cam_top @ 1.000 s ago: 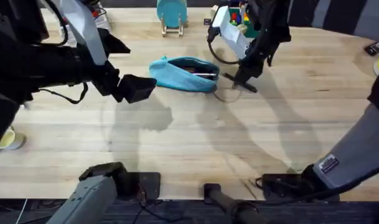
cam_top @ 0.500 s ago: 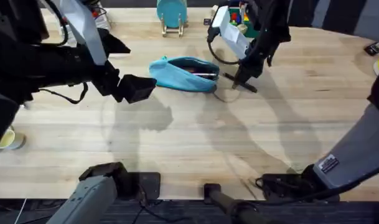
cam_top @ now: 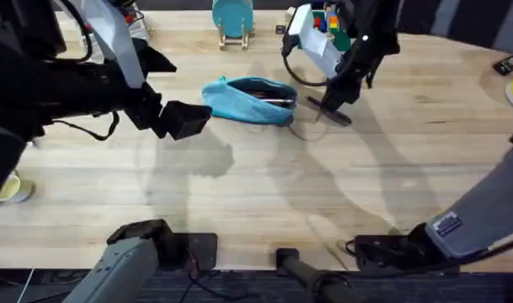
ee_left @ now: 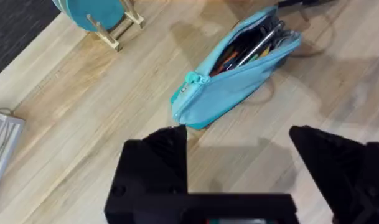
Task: Unzip the bag, pick up the pens from the table one at a time and place them inside, then zip the bag closed.
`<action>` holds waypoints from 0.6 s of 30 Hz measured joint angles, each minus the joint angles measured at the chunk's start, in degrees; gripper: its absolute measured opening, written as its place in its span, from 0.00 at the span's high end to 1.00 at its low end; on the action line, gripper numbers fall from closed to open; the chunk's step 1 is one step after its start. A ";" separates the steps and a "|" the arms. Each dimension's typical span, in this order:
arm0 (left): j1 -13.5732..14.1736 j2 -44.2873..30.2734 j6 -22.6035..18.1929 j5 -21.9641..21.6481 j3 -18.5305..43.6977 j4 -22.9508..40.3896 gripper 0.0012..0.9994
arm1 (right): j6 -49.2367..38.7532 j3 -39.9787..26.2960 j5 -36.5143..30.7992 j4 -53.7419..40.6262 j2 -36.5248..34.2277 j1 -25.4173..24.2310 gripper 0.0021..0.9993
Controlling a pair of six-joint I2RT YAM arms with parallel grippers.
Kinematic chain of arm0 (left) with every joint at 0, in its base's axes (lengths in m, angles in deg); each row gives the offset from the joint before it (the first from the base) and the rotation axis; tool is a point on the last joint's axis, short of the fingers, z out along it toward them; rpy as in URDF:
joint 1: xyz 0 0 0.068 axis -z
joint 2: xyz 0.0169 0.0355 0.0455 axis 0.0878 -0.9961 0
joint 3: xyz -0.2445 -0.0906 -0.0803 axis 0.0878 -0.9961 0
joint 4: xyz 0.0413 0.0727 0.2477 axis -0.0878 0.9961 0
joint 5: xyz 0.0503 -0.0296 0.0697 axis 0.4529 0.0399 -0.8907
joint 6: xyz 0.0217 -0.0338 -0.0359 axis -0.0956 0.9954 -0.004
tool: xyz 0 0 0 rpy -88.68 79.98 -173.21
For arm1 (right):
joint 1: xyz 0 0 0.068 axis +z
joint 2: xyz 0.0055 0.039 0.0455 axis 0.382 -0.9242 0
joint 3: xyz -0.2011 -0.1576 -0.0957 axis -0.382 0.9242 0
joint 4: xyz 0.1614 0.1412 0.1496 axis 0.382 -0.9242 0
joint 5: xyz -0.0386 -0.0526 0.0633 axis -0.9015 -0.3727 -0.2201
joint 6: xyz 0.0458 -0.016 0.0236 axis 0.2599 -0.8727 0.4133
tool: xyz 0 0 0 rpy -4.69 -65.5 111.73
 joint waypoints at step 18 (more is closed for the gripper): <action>0.00 0.00 0.00 0.00 0.00 -0.02 0.01 | -0.02 0.00 0.00 -1.40 12.97 0.00 0.97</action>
